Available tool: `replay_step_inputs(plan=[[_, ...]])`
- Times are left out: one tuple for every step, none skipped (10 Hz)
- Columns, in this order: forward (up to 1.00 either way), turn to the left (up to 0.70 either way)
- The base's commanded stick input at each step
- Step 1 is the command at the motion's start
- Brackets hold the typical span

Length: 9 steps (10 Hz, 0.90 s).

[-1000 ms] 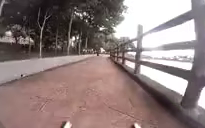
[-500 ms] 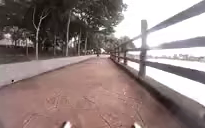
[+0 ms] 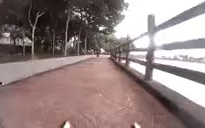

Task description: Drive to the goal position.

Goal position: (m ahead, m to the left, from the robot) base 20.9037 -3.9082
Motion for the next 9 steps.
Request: replay_step_inputs(plan=[[0.70, 0.00], [0.70, 0.00], [0.70, 0.00], [0.70, 0.00], [0.70, 0.00], [0.70, 0.00], [0.70, 0.00], [0.70, 0.00], [0.70, 0.00]])
